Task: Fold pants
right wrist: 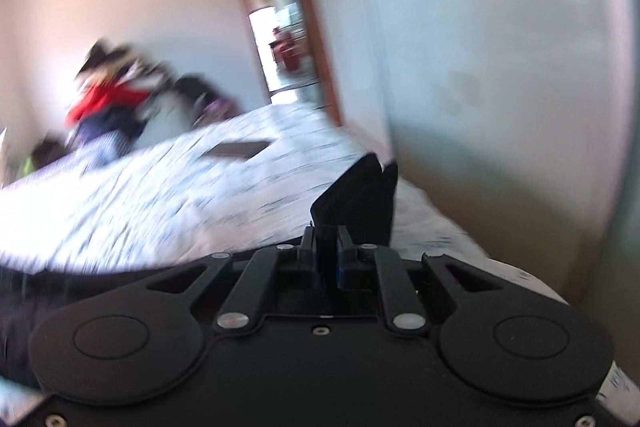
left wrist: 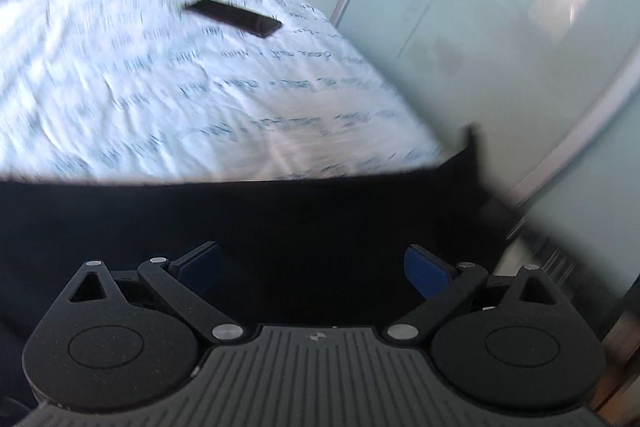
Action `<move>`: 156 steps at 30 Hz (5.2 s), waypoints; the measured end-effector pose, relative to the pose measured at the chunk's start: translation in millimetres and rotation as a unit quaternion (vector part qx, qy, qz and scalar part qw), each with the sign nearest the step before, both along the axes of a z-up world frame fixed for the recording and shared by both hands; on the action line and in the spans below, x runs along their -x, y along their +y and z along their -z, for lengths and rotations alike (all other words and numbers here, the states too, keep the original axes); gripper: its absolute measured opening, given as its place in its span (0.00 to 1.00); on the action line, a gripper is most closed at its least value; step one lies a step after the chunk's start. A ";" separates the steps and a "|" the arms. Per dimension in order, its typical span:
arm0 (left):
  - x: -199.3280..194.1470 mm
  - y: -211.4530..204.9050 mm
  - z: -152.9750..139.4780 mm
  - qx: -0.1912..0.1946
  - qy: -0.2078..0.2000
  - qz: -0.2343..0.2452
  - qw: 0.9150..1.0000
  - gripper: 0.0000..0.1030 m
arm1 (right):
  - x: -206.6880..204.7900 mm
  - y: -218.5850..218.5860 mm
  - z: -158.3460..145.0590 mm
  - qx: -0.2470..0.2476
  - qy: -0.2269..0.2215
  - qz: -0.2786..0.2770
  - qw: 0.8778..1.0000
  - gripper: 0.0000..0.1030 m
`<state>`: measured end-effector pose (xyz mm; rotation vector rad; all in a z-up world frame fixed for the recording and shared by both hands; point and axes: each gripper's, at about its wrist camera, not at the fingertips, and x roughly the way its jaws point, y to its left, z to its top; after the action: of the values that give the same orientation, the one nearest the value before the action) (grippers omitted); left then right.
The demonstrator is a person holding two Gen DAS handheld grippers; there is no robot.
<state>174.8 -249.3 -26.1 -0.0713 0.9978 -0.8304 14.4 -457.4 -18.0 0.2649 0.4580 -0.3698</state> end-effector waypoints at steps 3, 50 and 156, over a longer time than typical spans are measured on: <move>-12.5 -4.3 4.1 0.057 0.063 -0.012 0.996 0.96 | -10.6 19.8 3.0 0.023 0.018 -0.035 0.999 0.10; -34.1 203.6 -17.1 -0.077 -0.044 -0.244 0.966 0.70 | -113.6 190.9 27.6 -0.105 0.054 -0.376 0.919 0.24; 56.1 281.2 -49.0 -0.230 -0.207 -0.313 0.898 0.97 | -81.2 192.9 5.1 0.083 0.112 -0.293 0.946 0.59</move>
<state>118.7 31.9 22.9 0.1797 0.6745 0.0028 95.5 -264.5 -23.1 -0.0849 0.7000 0.1490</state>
